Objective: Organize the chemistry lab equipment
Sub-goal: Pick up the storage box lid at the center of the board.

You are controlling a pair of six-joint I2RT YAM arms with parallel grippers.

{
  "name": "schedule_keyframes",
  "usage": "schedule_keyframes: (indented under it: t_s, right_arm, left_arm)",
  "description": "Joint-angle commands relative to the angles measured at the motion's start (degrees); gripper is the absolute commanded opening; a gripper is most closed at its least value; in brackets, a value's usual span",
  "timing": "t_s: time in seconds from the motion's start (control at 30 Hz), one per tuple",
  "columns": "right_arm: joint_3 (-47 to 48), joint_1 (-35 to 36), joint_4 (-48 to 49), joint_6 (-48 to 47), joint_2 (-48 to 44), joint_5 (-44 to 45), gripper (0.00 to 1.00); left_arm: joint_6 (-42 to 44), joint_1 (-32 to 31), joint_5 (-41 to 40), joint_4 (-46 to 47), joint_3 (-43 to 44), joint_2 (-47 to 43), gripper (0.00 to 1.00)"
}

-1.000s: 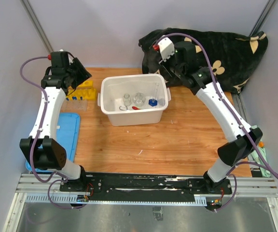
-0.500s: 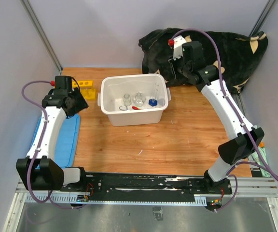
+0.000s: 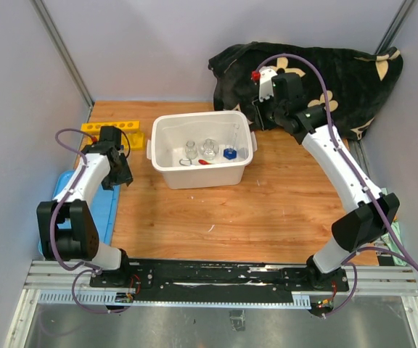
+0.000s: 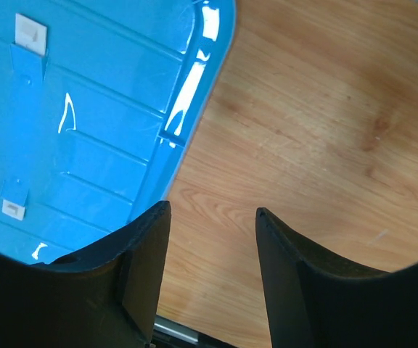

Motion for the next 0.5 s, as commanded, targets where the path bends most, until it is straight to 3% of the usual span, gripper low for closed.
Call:
schedule_keyframes:
  t_s: [0.0, 0.1, 0.47]
  right_arm:
    - [-2.37, -0.09, 1.90, 1.07, -1.95, -1.44, 0.30]
    - [-3.25, -0.11, 2.35, 1.14, -2.22, -1.77, 0.30]
    - [-4.73, -0.12, 3.35, 0.48, -2.44, -2.78, 0.30]
  left_arm:
    - [3.90, 1.58, -3.43, 4.04, -2.81, 2.61, 0.53]
    - [4.31, 1.91, -3.10, 5.97, -4.88, 4.07, 0.48]
    - [2.95, 2.20, -6.24, 8.72, -6.50, 7.53, 0.45]
